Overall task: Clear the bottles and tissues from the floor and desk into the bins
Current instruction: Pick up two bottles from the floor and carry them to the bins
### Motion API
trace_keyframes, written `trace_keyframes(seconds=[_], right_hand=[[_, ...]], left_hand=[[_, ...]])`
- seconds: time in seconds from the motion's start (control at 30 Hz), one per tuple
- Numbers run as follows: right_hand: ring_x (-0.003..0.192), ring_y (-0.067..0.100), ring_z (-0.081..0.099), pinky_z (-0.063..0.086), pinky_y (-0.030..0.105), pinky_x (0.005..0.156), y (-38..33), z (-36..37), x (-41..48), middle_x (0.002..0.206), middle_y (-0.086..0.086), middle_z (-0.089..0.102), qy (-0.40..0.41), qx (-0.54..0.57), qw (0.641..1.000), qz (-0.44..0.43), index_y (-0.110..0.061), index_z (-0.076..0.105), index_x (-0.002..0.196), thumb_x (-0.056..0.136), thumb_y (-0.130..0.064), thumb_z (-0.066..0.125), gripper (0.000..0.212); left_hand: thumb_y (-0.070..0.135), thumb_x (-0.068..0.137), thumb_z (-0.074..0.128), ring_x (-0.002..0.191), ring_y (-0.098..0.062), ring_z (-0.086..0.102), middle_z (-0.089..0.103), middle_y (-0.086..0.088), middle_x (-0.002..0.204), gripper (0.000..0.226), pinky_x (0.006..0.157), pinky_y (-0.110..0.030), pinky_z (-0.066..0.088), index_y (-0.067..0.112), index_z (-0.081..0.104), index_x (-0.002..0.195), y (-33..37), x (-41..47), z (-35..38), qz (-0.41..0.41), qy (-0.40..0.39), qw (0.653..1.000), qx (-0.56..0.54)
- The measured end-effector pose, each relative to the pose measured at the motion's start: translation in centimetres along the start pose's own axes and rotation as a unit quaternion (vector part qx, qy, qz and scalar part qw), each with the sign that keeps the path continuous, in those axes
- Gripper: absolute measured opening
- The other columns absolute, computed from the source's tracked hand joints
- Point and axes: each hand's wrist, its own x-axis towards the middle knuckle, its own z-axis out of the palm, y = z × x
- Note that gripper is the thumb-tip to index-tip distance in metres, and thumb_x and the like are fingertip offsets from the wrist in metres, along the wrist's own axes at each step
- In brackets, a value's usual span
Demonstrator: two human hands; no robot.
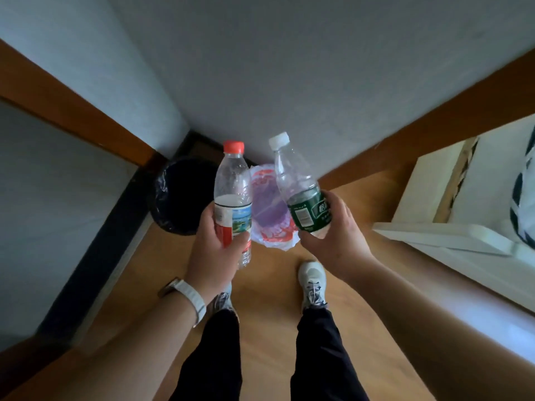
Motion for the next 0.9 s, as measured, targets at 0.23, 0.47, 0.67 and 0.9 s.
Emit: trace_keyframes(seconds=[0.23, 0.47, 0.67, 0.9], right_hand=[[0.099, 0.000, 0.047, 0.033, 0.001, 0.066, 8.4, 9.3, 7.0, 0.127, -0.010, 0.049, 0.021, 0.003, 0.999, 0.041, -0.029, 0.034, 0.139, 0.072, -0.031, 0.079, 0.080], [0.097, 0.001, 0.045, 0.032, 0.001, 0.066, 14.9, 15.5, 12.1, 0.125, -0.006, 0.048, 0.029, 0.000, 0.998, 0.056, -0.025, 0.034, 0.138, 0.074, -0.028, 0.077, 0.077], [0.115, 0.009, 0.047, 0.041, 0.017, 0.084, 18.0, 18.9, 16.7, 0.139, -0.004, 0.042, 0.030, 0.006, 0.999, 0.045, -0.024, 0.027, 0.143, 0.076, -0.030, 0.075, 0.083], [0.124, 0.018, 0.045, 0.040, 0.026, 0.088, 20.4, 19.9, 18.2, 0.151, 0.000, 0.031, -0.005, -0.044, 0.998, 0.036, -0.023, 0.024, 0.147, 0.081, -0.033, 0.070, 0.081]], left_hand=[[0.024, 0.083, 0.075, 0.097, -0.003, 0.066, 0.064, 0.012, 0.112, 0.056, 0.077, -0.025, 0.054, 0.037, 0.044, 0.127, -10.5, 8.3, 5.3, -0.016, 0.000, 1.000, 0.013], [0.033, 0.081, 0.076, 0.095, 0.001, 0.063, 0.063, 0.009, 0.113, 0.060, 0.072, -0.008, 0.049, 0.025, 0.043, 0.132, -17.1, 14.8, 9.7, 0.022, 0.010, 0.998, 0.062], [0.033, 0.082, 0.076, 0.099, -0.008, 0.065, 0.061, 0.002, 0.118, 0.063, 0.074, -0.014, 0.054, 0.022, 0.041, 0.133, -20.8, 19.5, 13.0, 0.031, 0.019, 0.996, 0.083], [0.043, 0.083, 0.068, 0.125, -0.003, 0.049, 0.051, 0.014, 0.134, 0.079, 0.105, -0.031, 0.043, 0.023, 0.028, 0.149, -22.2, 19.5, 14.0, 0.026, -0.013, 0.995, 0.097]])
